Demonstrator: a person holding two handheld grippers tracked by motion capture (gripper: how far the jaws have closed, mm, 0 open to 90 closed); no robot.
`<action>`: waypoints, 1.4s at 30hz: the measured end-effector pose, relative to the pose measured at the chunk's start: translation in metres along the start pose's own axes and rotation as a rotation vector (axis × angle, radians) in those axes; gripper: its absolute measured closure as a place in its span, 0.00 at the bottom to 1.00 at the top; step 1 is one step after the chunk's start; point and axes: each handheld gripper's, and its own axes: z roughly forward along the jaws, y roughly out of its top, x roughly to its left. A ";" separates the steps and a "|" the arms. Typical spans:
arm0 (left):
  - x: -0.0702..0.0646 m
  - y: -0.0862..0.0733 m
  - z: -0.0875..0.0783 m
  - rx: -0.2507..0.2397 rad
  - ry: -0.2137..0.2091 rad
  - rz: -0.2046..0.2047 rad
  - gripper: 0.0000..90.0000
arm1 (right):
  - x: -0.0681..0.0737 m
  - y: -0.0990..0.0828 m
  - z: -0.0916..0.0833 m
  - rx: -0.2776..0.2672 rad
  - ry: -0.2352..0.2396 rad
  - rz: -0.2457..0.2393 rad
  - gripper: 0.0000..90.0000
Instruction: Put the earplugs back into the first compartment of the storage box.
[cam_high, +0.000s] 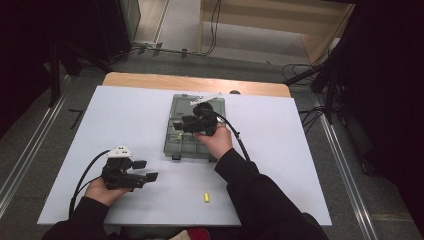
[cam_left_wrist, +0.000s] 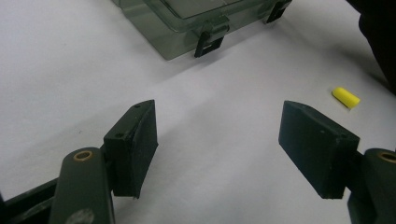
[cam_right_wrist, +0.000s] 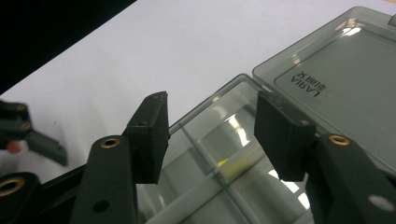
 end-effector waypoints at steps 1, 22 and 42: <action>0.000 0.000 0.000 0.000 0.000 0.000 0.31 | 0.000 0.000 0.000 0.000 0.000 0.000 0.48; -0.002 0.001 0.000 0.003 0.010 0.015 0.31 | 0.014 -0.036 -0.066 -0.029 0.014 -0.070 0.39; -0.001 0.001 0.000 0.008 0.015 0.018 0.31 | 0.021 -0.065 -0.085 -0.009 0.034 -0.080 0.38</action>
